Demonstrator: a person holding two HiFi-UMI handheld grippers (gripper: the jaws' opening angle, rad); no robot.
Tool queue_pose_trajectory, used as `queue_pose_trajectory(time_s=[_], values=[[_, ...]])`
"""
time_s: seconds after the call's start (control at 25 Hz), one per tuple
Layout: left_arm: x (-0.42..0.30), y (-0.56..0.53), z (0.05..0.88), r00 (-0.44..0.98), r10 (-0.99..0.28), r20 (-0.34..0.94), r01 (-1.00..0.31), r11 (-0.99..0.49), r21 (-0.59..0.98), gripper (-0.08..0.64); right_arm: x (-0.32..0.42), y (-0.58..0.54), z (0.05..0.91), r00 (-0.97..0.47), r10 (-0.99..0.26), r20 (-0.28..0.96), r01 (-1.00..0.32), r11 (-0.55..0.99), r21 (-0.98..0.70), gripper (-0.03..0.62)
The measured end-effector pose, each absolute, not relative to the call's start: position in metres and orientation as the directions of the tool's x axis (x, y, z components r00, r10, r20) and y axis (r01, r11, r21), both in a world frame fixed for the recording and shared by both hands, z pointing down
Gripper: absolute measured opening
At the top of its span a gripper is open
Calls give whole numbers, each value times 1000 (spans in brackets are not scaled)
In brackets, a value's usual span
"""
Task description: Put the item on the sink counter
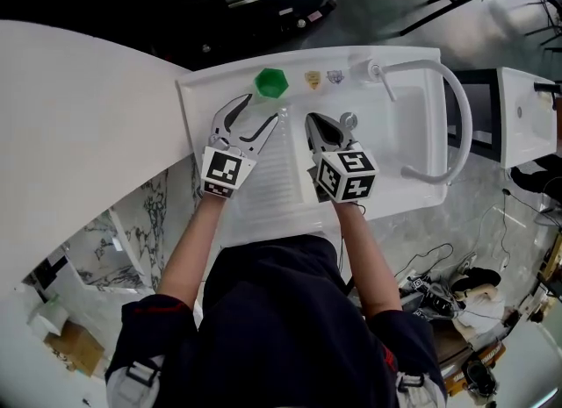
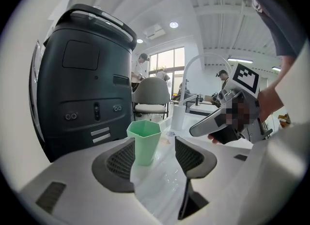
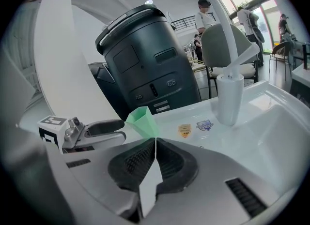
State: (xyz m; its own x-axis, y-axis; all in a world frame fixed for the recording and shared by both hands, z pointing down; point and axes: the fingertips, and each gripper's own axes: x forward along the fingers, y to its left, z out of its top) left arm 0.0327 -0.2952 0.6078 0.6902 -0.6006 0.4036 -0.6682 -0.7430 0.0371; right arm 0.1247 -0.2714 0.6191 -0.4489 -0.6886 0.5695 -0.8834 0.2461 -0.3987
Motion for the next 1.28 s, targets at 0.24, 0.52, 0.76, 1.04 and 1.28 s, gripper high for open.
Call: queue_pose_trajectory(time_s=[0.24,0.52,0.76,1.04,1.28], values=[[33,-268,589,732,-558,390,-626,-778,62,174,112,-258,598,-445,-710,545,-886,262,-382,35],[24,-245,561,746,-552,373,-613,-788,58,115,100,-246,574,-433,-742,511,-892,270,-364,35],[13,-235,542,745,-562,359,-618,-784,55,58,89,-239,550,-422,-772,476,-898,284,-335,35],[2,-220,518,746,-563,357,-610,-792,27,31,77,-224,528,-408,-799,442,-905,290,-311,35],[-1,-200,502,761,-548,348,-590,-807,19,23,68,-209,510,-399,-817,416,-910,297,-289,35]])
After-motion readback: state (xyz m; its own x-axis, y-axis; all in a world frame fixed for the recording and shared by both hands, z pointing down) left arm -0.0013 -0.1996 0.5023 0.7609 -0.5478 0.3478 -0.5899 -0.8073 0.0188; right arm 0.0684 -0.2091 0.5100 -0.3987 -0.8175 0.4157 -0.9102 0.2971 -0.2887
